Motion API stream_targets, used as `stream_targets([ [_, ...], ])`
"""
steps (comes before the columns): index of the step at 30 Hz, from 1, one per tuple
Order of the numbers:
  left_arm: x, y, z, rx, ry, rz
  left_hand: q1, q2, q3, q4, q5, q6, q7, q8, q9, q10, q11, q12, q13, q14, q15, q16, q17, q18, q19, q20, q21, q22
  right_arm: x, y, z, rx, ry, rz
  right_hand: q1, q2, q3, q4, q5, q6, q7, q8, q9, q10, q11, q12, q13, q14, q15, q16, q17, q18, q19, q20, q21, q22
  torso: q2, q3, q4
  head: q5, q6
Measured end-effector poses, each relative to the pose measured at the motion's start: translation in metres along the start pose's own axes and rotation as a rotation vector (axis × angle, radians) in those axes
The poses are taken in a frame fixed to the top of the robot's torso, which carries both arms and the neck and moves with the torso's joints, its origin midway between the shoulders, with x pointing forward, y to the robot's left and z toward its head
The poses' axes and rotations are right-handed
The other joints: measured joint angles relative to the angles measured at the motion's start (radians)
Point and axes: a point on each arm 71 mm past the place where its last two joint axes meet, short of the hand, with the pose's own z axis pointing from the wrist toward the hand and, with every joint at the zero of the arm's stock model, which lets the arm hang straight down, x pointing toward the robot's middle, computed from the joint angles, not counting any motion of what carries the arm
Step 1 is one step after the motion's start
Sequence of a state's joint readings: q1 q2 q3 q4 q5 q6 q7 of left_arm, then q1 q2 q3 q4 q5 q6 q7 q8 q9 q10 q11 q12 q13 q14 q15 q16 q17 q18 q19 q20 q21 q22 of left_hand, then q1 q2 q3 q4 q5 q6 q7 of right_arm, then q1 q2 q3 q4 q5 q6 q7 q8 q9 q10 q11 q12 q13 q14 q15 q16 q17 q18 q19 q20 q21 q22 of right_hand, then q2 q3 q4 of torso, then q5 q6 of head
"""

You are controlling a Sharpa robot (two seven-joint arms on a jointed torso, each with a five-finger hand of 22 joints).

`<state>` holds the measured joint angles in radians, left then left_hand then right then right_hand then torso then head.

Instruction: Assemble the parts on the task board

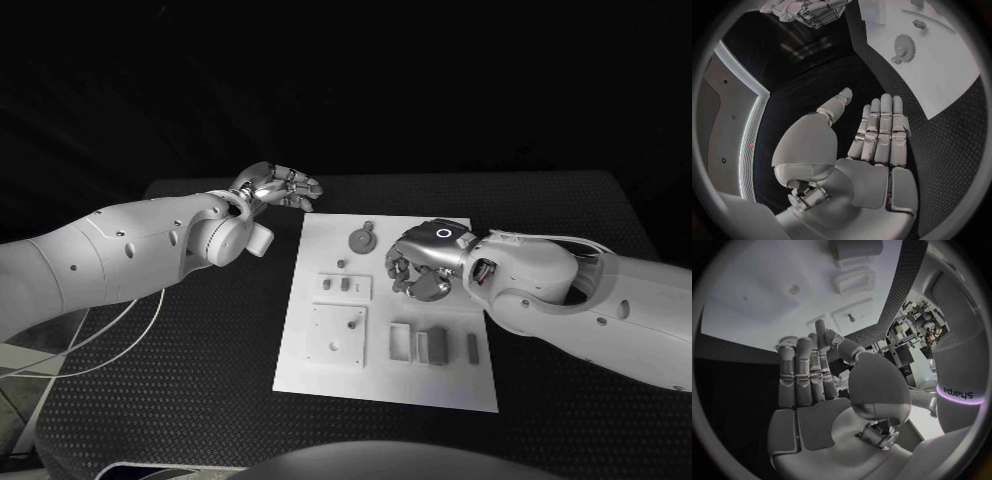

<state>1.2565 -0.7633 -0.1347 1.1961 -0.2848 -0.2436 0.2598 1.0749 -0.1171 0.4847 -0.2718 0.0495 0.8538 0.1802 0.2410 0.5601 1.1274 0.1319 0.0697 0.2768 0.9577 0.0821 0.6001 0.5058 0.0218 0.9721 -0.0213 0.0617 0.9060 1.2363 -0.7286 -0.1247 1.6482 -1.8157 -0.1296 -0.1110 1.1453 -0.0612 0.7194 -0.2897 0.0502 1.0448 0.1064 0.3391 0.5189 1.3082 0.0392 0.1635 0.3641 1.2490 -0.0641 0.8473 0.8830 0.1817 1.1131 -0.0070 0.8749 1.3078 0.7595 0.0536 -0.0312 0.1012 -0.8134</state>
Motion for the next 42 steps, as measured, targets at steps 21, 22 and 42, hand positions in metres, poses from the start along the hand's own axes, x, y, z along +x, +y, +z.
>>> stream_targets([
  [21, 0.002, -0.001, 0.002, 0.001, 0.002, 0.000, 0.000, 0.000, 0.000, 0.000, 0.000, 0.000, 0.000, 0.000, 0.000, 0.000, 0.000, 0.000, -0.001, 0.000, 0.000, 0.000, 0.002, 0.000, 0.000, 0.000, 0.000, -0.002, 0.027, 0.083, 0.037, -0.216, 0.025, 0.097, -0.004, -0.004, 0.014, 0.000, 0.000, -0.002, -0.002, 0.001, 0.000, 0.000, 0.000, -0.004, 0.004, 0.002, 0.002, 0.001, -0.002, 0.000, 0.005, -0.002, 0.000, 0.000, 0.000, 0.0003, 0.0002, 0.027, -0.010],
  [22, 0.002, -0.001, 0.002, 0.001, 0.002, 0.000, 0.000, 0.000, 0.000, 0.000, 0.000, 0.000, 0.000, 0.000, 0.000, 0.000, 0.000, 0.000, -0.001, 0.000, 0.000, -0.004, 0.002, 0.000, 0.000, 0.000, 0.000, -0.002, 0.029, 0.085, 0.037, -0.220, 0.027, 0.101, -0.004, -0.003, 0.014, 0.000, 0.000, -0.002, -0.002, 0.001, 0.000, 0.000, 0.000, -0.004, 0.004, 0.002, 0.002, 0.001, -0.002, 0.000, 0.005, -0.002, 0.000, 0.000, 0.000, -0.0001, 0.0002, 0.029, -0.011],
  [42, 0.004, -0.001, 0.003, 0.002, 0.005, 0.000, 0.000, 0.000, 0.000, 0.000, 0.000, 0.000, 0.000, 0.000, -0.001, 0.000, 0.000, 0.000, -0.002, 0.000, 0.000, -0.004, 0.005, 0.000, 0.000, 0.000, 0.000, -0.003, 0.058, 0.098, 0.052, -0.230, 0.061, 0.117, -0.008, 0.001, 0.015, 0.002, 0.000, -0.004, -0.004, 0.000, 0.001, 0.000, 0.000, -0.004, 0.006, 0.007, 0.001, 0.001, -0.002, -0.001, 0.007, 0.000, 0.000, 0.000, 0.000, 0.0003, 0.0010, 0.050, -0.028],
])
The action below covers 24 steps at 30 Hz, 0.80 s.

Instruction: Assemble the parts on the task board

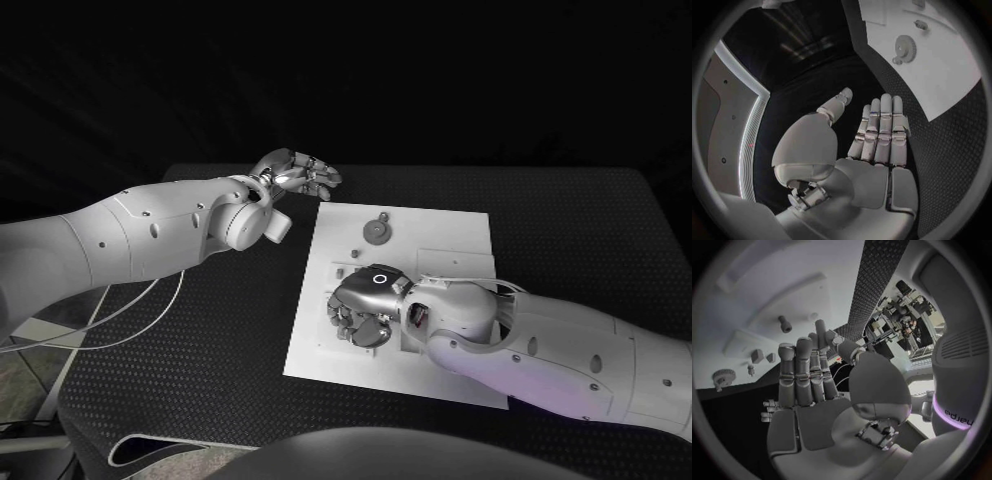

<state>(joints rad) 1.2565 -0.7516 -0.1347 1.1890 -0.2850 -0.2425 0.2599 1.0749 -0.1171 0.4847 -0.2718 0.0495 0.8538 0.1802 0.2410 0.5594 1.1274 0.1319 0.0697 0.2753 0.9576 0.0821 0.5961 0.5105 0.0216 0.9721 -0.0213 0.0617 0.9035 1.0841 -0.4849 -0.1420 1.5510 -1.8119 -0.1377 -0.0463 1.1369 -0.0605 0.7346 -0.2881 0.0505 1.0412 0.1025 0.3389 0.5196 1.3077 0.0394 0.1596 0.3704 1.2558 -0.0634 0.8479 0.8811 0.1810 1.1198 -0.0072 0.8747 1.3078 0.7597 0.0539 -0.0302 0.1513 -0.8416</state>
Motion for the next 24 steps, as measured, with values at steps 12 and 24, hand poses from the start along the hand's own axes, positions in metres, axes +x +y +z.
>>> stream_targets([
  [12, 0.0003, -0.0001, 0.0007, 0.000, 0.001, 0.000, 0.000, 0.000, 0.000, 0.000, 0.000, 0.000, 0.000, 0.000, -0.001, 0.000, 0.000, 0.000, -0.001, 0.000, 0.000, -0.004, 0.002, 0.000, 0.000, 0.000, 0.000, -0.002, 0.0050, -0.0014, 0.0020, 0.008, 0.009, -0.015, 0.000, 0.000, 0.000, 0.000, 0.000, -0.001, -0.001, 0.001, 0.000, 0.000, 0.000, 0.000, 0.003, 0.001, 0.002, 0.004, 0.000, 0.000, 0.006, -0.002, 0.000, 0.000, 0.000, 0.0000, 0.0000, 0.006, -0.007],
  [24, 0.0005, 0.0000, 0.0011, 0.000, 0.002, 0.000, 0.000, 0.000, 0.000, 0.000, 0.000, 0.000, 0.000, 0.000, -0.001, 0.000, 0.000, 0.000, -0.001, 0.000, 0.000, -0.004, 0.002, 0.000, 0.000, 0.000, 0.000, -0.002, 0.0065, -0.0044, 0.0018, 0.019, 0.012, -0.027, 0.000, 0.000, 0.000, 0.001, -0.004, 0.003, 0.000, 0.001, 0.000, 0.000, 0.000, 0.000, 0.003, 0.003, 0.004, 0.004, 0.000, -0.003, 0.006, -0.002, 0.000, 0.000, 0.000, -0.0012, -0.0006, 0.007, -0.005],
])
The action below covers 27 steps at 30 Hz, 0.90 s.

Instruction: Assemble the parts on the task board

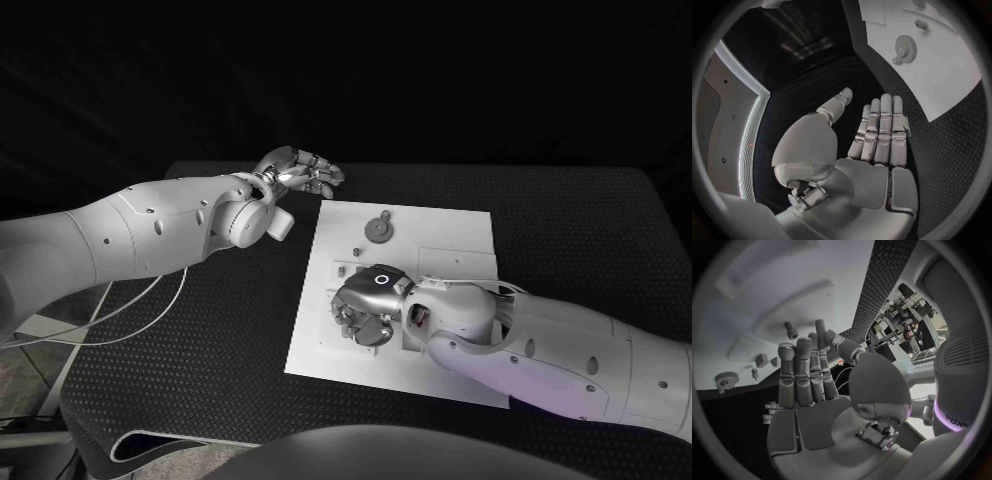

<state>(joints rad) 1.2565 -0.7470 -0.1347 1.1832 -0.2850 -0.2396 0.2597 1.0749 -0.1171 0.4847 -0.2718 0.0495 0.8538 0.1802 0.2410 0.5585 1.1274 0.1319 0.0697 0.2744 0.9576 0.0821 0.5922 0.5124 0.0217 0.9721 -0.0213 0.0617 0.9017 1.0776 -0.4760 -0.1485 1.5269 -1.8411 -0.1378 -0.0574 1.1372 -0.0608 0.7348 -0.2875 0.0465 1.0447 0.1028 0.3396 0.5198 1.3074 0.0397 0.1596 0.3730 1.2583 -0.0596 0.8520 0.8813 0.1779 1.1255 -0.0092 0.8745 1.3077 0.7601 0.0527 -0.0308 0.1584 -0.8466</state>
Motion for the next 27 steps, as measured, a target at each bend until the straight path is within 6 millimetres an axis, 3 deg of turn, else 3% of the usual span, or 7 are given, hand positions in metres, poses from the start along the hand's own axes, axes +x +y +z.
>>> stream_targets([
  [27, 0.0006, -0.0002, 0.0000, 0.001, 0.002, -0.001, 0.000, 0.000, 0.000, 0.000, 0.000, 0.000, 0.000, 0.000, 0.000, 0.000, 0.000, 0.000, -0.001, 0.000, 0.000, 0.000, 0.002, 0.000, 0.000, 0.000, 0.000, -0.001, 0.0062, -0.0005, 0.0007, -0.001, 0.012, -0.013, 0.000, 0.000, 0.000, 0.000, 0.004, -0.002, -0.001, -0.002, 0.002, -0.001, 0.001, -0.002, 0.009, 0.015, -0.004, 0.019, 0.005, -0.002, 0.014, -0.010, 0.018, 0.000, -0.001, 0.0009, -0.0009, 0.006, -0.008],
])
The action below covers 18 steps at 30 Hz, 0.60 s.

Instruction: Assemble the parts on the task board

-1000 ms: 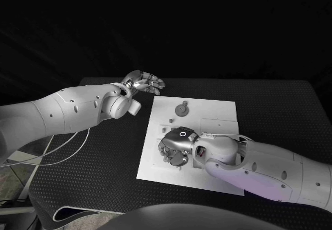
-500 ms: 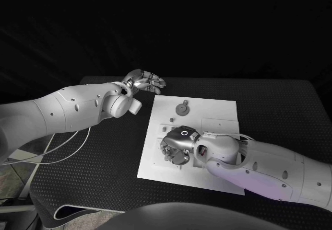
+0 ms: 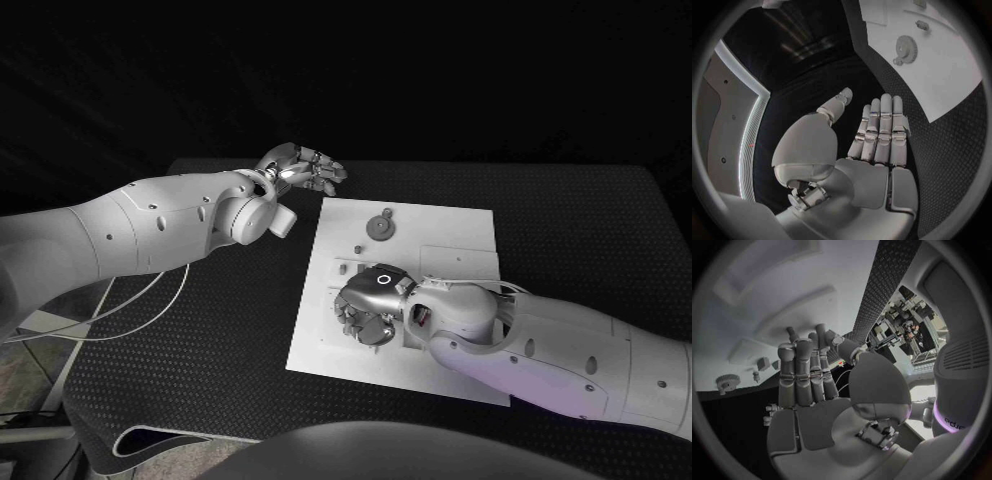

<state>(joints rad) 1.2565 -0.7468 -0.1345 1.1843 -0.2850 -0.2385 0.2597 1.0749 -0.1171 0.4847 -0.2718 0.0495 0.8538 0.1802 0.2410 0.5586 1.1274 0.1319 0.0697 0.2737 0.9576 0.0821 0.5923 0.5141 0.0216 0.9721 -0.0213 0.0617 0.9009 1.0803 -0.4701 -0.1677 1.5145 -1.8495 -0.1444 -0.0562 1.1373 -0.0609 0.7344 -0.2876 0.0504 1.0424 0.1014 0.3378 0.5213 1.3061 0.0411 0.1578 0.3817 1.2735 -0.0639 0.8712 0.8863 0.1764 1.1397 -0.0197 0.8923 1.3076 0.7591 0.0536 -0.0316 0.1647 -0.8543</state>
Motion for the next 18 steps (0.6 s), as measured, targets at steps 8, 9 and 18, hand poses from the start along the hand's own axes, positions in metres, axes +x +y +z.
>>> stream_targets([
  [8, 0.0000, 0.0001, 0.0000, 0.000, 0.001, 0.000, 0.000, 0.000, 0.000, 0.000, 0.000, 0.000, 0.000, 0.000, 0.000, 0.000, 0.000, 0.000, -0.001, 0.000, 0.000, 0.000, 0.001, 0.000, 0.000, 0.000, 0.000, -0.001, 0.0005, 0.0007, 0.0001, -0.002, 0.001, 0.001, 0.000, 0.000, 0.000, 0.000, 0.000, -0.001, -0.001, 0.001, 0.000, 0.000, 0.000, 0.000, 0.000, 0.004, 0.000, 0.003, 0.001, 0.000, 0.002, 0.001, 0.004, 0.000, 0.000, 0.0003, 0.0001, 0.000, -0.003],
  [9, 0.0001, 0.0001, 0.0000, 0.000, 0.001, 0.000, 0.000, 0.000, -0.001, 0.001, 0.000, 0.000, 0.000, 0.000, 0.000, 0.000, 0.000, 0.000, -0.001, 0.000, 0.000, 0.000, 0.001, 0.000, 0.000, 0.000, 0.000, -0.001, 0.0006, 0.0007, 0.0002, -0.002, 0.001, 0.002, 0.000, 0.000, 0.000, 0.000, 0.000, -0.002, -0.001, 0.001, 0.000, 0.000, 0.000, 0.000, 0.000, 0.004, 0.000, 0.006, 0.001, 0.000, 0.002, 0.001, 0.006, 0.000, 0.000, 0.0003, 0.0001, 0.001, -0.003],
  [18, 0.0009, -0.0001, 0.0003, 0.000, 0.003, -0.001, 0.000, 0.000, -0.003, 0.003, 0.000, 0.000, 0.000, 0.000, -0.001, 0.000, 0.000, 0.000, -0.001, 0.000, 0.000, -0.004, 0.002, 0.000, 0.000, 0.000, 0.000, -0.001, 0.0018, 0.0006, 0.0011, -0.003, 0.004, 0.021, -0.006, -0.006, -0.012, -0.004, 0.000, -0.007, 0.005, 0.000, 0.000, -0.016, 0.005, -0.012, 0.008, 0.006, 0.002, 0.011, 0.003, -0.001, 0.009, -0.002, 0.012, 0.000, 0.000, 0.0002, -0.0002, 0.002, -0.005],
])
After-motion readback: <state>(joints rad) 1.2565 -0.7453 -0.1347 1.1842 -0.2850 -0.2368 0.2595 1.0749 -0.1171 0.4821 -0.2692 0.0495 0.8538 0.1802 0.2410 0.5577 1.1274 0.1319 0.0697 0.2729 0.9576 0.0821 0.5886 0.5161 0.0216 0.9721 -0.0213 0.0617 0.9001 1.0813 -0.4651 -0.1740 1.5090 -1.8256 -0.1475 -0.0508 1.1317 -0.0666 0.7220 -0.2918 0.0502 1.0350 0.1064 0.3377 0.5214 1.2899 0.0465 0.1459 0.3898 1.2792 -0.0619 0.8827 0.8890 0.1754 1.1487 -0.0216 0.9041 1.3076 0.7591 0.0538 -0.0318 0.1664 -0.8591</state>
